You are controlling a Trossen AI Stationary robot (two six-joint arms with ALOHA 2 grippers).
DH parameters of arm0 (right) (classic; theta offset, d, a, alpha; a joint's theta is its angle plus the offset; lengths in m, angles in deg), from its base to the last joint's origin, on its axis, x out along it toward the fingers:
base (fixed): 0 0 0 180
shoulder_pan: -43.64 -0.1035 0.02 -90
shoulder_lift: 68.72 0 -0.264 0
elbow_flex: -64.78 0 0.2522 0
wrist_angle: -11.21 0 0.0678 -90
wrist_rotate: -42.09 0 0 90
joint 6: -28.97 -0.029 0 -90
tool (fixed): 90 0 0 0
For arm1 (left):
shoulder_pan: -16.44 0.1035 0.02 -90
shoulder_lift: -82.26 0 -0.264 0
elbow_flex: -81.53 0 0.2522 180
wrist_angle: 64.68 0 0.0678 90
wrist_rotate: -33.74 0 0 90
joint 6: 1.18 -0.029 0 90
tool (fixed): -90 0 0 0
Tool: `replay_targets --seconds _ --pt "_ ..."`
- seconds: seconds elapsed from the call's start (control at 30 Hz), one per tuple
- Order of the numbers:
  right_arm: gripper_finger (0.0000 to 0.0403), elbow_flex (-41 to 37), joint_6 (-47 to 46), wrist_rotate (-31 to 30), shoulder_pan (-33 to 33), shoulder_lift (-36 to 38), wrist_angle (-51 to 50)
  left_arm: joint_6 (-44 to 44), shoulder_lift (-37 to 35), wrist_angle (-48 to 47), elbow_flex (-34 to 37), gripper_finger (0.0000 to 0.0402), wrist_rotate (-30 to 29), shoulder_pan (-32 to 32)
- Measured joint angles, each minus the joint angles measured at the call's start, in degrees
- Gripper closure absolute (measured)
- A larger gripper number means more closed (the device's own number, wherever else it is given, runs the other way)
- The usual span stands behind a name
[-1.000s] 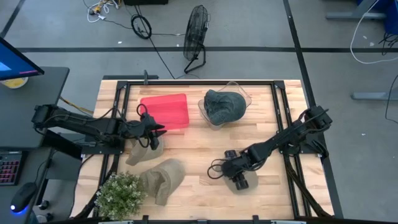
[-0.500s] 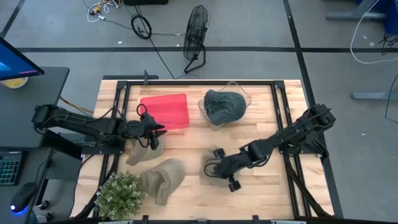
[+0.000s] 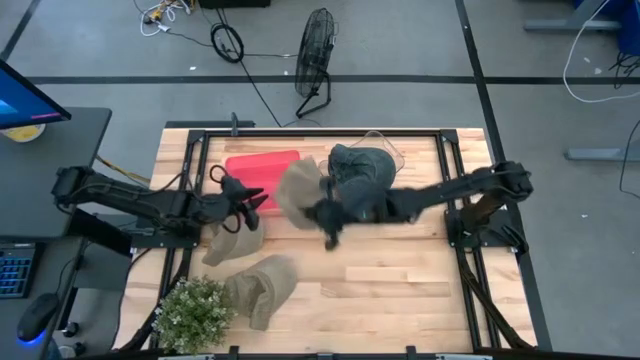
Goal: Pick & Place hat
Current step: Put the bottom right brown cap into the red bin
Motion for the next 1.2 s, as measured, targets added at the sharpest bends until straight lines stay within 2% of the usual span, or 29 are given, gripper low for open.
replay_targets --seconds 0.13,0.27,0.43,0.6,0.73,0.93,1.03,1.2 --pt "0.0393 0.1 -8.9 7.1 7.5 -2.6 10.7 -5.5 -1.7 5.0 0.0 0.0280 0.1 -1.4" --pt "0.0393 0.1 -9.2 10.2 12.0 -8.0 19.7 -12.0 -4.3 9.1 -0.1 0.0280 0.0 -2.4" --pt "0.0393 0.1 -4.7 14.9 15.4 -16.0 29.0 -14.4 -5.6 9.3 0.0 0.0280 0.0 -3.2" --pt "0.0393 3.8 4.8 15.7 16.5 -23.7 32.4 -14.7 -5.1 8.6 0.0 0.0280 0.2 -3.1" --pt "0.0393 10.4 8.5 14.8 16.9 -29.4 27.0 -14.6 -5.1 7.8 0.0 0.0280 0.2 -3.1" --pt "0.0386 18.6 9.4 15.2 17.0 -31.5 7.0 -14.5 -5.1 5.1 0.0 0.0280 0.2 -3.1" --pt "0.0368 19.8 10.6 15.2 16.9 -31.5 0.4 -13.4 -5.1 4.0 0.0 0.0280 0.3 -3.1" --pt "0.0317 19.9 11.1 15.2 17.7 -31.5 -3.2 -10.6 -5.1 2.2 0.0 0.0280 0.3 -3.2"
